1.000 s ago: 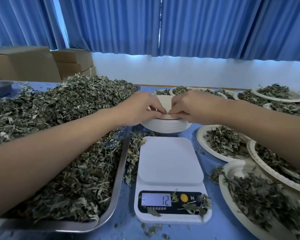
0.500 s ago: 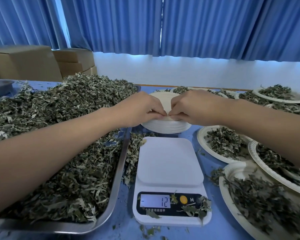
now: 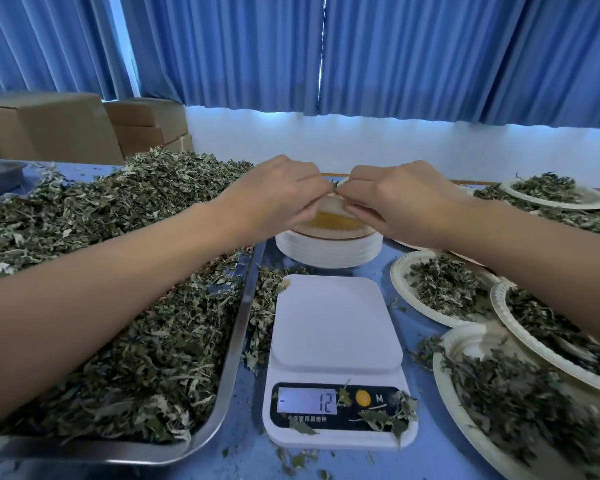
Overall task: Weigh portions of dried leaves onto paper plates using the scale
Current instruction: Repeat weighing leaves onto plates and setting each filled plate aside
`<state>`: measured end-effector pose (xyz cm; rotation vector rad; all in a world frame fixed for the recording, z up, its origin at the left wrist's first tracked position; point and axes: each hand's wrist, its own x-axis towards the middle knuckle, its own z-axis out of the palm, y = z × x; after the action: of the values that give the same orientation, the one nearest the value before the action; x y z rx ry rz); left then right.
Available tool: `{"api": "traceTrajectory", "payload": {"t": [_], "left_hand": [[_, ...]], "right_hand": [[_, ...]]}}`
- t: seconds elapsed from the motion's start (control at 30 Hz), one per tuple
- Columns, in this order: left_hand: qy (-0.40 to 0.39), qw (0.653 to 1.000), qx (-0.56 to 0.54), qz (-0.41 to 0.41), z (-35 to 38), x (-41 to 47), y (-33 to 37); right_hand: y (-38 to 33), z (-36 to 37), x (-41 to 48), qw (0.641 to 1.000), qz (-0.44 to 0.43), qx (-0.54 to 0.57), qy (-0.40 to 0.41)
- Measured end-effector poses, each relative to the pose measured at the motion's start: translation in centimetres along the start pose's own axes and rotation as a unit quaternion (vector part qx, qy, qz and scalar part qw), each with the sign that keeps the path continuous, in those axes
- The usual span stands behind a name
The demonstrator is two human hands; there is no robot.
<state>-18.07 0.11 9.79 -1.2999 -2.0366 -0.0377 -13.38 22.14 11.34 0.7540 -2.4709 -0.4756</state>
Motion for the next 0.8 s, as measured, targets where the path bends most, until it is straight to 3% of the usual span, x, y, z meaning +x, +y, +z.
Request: {"api": "traceTrajectory", "payload": {"t": [0.27,0.47,0.57,0.63,0.73,0.8], "left_hand": [[0.042,0.992,-0.102,0.068,-4.0,-4.9,6.7],[-0.067,0.979,-0.179,0.07,-4.4,-9.5,10.7],[-0.124,0.952,-0.279,-0.021,-4.6,-8.9,10.3],[-0.087,0.935,-0.331,-0.088,-4.9,-8.4,9.4],[-0.008,0.963,-0.213,-0.164,-4.9,-7.8,6.9],[-0.086,0.957,-0.145,-0.238,-4.7,-7.3,4.6]], "right_hand": [[-5.7,-2.7,-8.5,0.993,-0.039,0.043,0.102],[-10.0,-1.7,-13.4,0.984,-0.089,0.095,0.117],[-11.0,-2.5,-13.3,0.987,-0.037,0.095,0.122],[-12.2,-3.5,-13.1,0.984,-0.007,0.105,0.144],[-15.1,-4.4,-12.8,0.974,-0.031,0.155,0.162],[-17.1,-4.4,-12.7,0.97,-0.081,0.176,0.15]]}}
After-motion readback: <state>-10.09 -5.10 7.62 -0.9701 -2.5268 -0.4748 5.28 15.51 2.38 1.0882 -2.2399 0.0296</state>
